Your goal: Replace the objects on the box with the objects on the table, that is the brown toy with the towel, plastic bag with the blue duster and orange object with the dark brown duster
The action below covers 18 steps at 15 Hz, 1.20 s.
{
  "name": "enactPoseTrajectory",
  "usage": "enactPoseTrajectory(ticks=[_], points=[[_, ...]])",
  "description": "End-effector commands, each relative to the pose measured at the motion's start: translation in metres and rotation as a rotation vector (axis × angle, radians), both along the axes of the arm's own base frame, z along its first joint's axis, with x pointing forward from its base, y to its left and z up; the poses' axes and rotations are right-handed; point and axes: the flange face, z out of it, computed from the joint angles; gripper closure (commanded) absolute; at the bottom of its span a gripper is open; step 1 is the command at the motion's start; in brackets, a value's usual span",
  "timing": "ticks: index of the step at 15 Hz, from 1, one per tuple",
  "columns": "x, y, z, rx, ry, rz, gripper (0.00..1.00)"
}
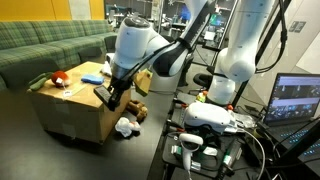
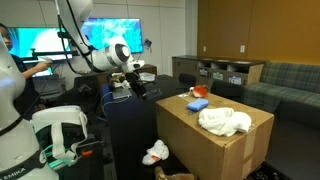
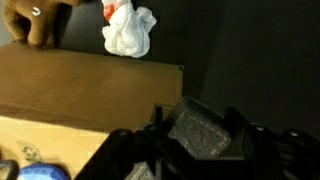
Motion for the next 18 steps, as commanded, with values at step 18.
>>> enactPoseTrajectory(ticks=[18], points=[[0.191,-0.008,-0.008,-0.052,-0.018,-0.015,0.61]])
